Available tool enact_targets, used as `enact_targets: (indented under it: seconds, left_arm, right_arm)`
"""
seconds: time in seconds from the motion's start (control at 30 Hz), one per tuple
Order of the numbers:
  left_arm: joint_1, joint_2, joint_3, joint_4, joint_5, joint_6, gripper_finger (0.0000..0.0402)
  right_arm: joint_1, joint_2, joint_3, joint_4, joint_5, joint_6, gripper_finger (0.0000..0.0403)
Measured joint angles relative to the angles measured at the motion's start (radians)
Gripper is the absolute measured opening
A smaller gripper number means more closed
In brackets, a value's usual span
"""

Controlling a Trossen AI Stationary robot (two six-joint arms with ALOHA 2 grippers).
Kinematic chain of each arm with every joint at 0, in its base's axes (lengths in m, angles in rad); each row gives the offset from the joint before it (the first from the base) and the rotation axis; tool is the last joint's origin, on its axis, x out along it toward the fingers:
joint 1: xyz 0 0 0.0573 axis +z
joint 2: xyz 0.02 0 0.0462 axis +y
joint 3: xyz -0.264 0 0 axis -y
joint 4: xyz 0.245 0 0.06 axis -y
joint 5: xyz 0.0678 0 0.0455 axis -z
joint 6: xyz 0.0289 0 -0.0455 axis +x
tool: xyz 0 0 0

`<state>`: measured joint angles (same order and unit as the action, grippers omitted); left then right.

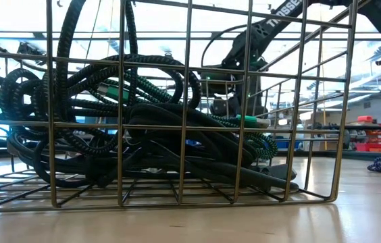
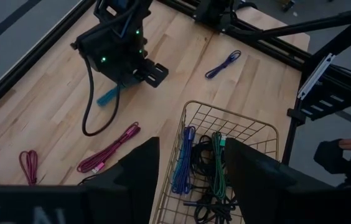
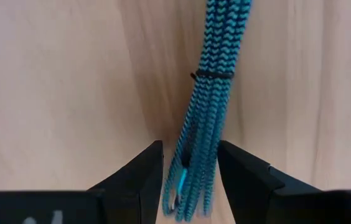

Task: Pick and place USB-C Cables
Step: Put the light blue charger cable into the wire basket

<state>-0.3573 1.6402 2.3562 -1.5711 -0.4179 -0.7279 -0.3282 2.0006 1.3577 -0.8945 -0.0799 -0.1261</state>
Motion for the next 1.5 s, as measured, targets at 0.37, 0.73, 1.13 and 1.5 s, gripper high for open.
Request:
enact_targets:
  seconds: [0.37,0.73,1.13,1.5]
  left_arm:
    - [0.000,0.000,0.000,0.000,0.000,-0.001,0.0188]
    - [0.000,0.000,0.000,0.002,0.000,-0.001,0.0188]
    - [0.000,0.000,0.000,0.002,0.000,0.007,0.0188]
    - [0.000,0.000,0.000,0.003,0.000,0.007,0.0188]
  right_arm:
    - [-0.002,-0.006,-0.036,0.052,0.023,0.022,0.0115]
    - [0.019,-0.024,-0.007,-0.036,0.039,-0.027,0.0020]
    - [0.195,-0.407,0.240,-0.251,0.005,0.095,0.0020]
    - [0.475,-0.412,0.500,-0.225,-0.046,0.249,0.0020]
